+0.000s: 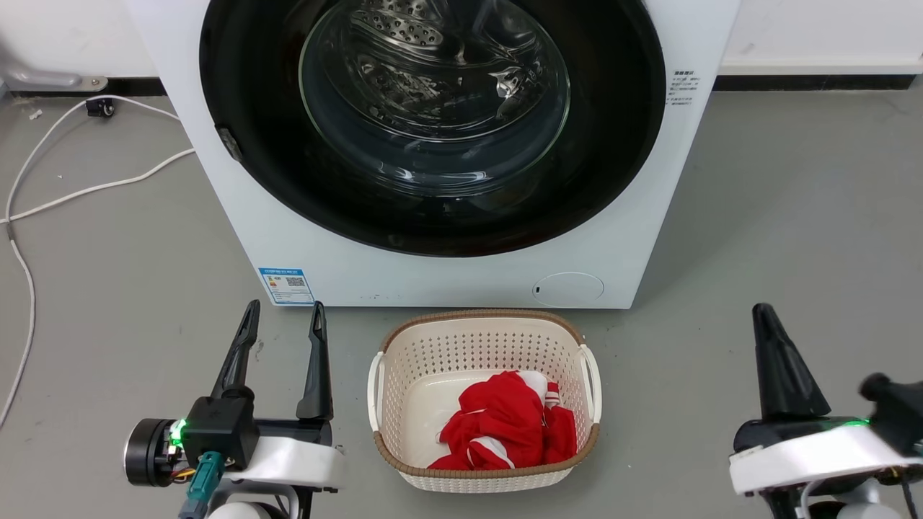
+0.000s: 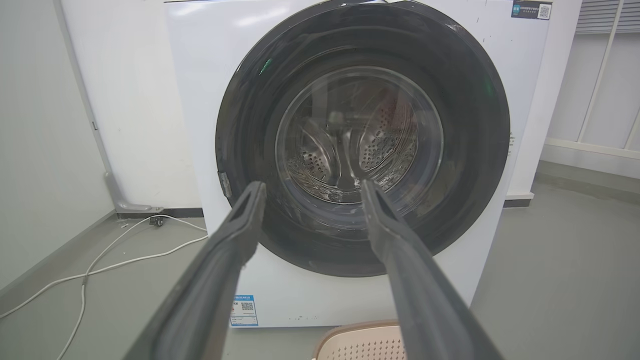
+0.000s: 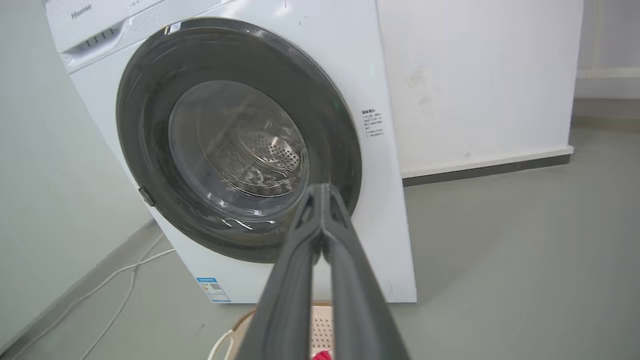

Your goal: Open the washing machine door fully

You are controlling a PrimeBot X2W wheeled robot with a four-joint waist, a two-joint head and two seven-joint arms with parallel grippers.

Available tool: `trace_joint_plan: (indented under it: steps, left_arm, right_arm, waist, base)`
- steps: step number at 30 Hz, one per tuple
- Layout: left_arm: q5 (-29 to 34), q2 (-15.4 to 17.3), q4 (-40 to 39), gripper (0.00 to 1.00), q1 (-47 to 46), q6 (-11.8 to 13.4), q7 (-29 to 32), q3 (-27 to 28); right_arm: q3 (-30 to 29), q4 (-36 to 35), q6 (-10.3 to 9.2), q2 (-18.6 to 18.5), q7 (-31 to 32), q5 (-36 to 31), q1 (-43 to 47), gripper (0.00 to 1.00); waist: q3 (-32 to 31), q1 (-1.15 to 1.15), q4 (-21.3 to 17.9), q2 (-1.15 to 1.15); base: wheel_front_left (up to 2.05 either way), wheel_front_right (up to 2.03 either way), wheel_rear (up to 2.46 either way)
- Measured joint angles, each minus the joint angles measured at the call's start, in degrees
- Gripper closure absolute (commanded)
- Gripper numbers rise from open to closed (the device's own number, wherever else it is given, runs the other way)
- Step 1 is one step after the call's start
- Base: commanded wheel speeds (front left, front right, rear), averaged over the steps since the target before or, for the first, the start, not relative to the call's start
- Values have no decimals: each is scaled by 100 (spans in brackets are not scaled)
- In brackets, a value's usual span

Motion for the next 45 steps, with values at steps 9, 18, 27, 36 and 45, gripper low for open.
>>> trace_joint_plan:
  steps: [9,18,27,36,45]
  left_arm:
    - [-31,-9,-19,0,-1,-1,0,20]
    - [-105,-14,-92,0,-103,-7,-1,34]
    - [-197,-18,-335,0,-645,-24,-1,73]
    - [-227,-18,-461,0,-1120,-12,-1,65]
    - [-245,-18,-531,0,-1452,7,-1,46]
  right_arm:
    - [136,198,0,3,-564,3982,-487,100]
    - [-427,515,-1,-71,-635,5702,-1433,100]
    - [-1033,1751,-1,-435,392,6116,-3654,100]
    - [-920,3354,-1,-1050,1557,5701,-5543,100]
    - [-751,4553,-1,-1240,2639,5202,-6936,100]
  waist:
    - [58,0,-4,0]
    - [278,0,19,0]
    - [1068,0,70,0]
    - [1778,1,126,0]
    - [2307,1,180,0]
  base:
    - [0,0,0]
    - [0,0,0]
    - [0,0,0]
    - [0,0,0]
    - [0,0,0]
